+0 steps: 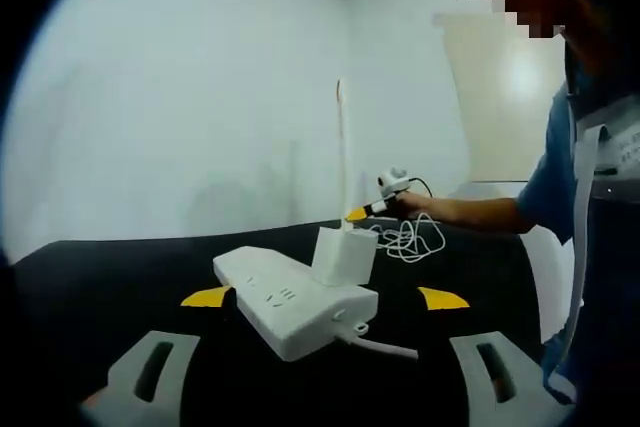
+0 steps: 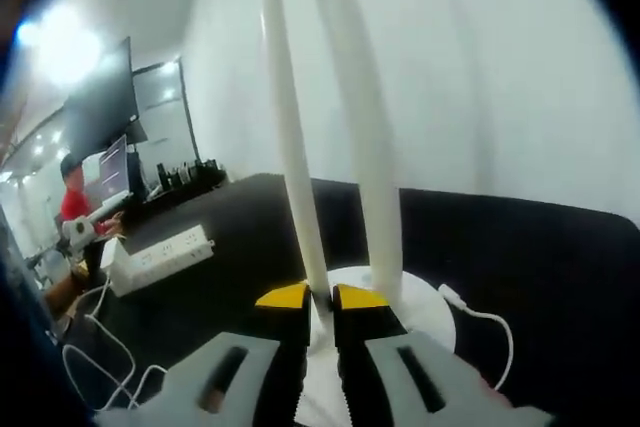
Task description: Insert the desk lamp plug into the socket, turn on the power strip switch, turn on the lamp switch, then turn off the lamp switch, turn off the power strip switch, and remove the plug from the socket.
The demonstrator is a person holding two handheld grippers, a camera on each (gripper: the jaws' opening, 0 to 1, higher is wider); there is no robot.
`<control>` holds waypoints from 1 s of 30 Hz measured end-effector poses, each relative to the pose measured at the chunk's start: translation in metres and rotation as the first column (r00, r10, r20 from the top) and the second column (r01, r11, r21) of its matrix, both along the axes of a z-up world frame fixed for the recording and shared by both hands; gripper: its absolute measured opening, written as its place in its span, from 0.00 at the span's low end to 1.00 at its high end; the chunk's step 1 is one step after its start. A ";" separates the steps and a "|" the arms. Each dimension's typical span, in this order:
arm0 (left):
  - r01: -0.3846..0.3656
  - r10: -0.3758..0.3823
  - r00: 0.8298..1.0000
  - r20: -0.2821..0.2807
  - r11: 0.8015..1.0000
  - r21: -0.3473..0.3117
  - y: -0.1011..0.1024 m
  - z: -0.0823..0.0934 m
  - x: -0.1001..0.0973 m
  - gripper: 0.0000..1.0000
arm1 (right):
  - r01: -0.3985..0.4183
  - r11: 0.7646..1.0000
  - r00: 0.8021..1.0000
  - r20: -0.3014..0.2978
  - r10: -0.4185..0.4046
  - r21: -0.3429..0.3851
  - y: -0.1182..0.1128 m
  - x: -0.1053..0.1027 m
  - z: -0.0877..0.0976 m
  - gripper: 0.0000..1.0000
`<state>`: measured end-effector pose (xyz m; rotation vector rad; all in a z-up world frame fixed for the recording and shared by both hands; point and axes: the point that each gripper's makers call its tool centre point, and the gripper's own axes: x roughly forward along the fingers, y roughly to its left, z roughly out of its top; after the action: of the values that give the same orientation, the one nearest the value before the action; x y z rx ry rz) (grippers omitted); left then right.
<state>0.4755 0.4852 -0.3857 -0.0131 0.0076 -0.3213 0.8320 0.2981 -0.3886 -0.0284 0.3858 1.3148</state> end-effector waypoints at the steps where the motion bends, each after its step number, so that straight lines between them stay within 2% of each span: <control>1: 0.000 0.000 1.000 0.000 1.000 -0.001 0.000 0.000 0.000 0.68 | 0.002 1.000 1.000 0.004 -0.002 -0.001 0.000 -0.002 0.000 0.11; 13: -0.001 0.001 1.000 -0.006 1.000 0.004 0.001 -0.001 0.000 0.68 | 0.020 1.000 0.998 0.057 -0.019 -0.014 0.000 0.002 0.000 0.11; 20: -0.002 0.003 1.000 -0.009 1.000 0.005 0.001 -0.001 0.000 0.68 | 0.021 0.999 0.996 0.085 -0.019 -0.026 0.001 -0.004 0.000 0.11; 25: -0.003 0.003 1.000 -0.010 1.000 0.005 0.000 -0.001 0.000 0.68 | 0.040 0.999 0.998 0.054 -0.039 -0.014 0.001 -0.007 -0.001 0.12; 30: -0.005 0.005 1.000 -0.013 1.000 0.006 0.001 -0.001 0.000 0.68 | 0.047 0.998 0.996 0.071 -0.045 -0.029 0.000 -0.012 0.000 0.14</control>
<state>0.4756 0.4860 -0.3871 -0.0088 0.0212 -0.3165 0.8204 0.2980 -0.3887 -0.0905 0.3445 1.2593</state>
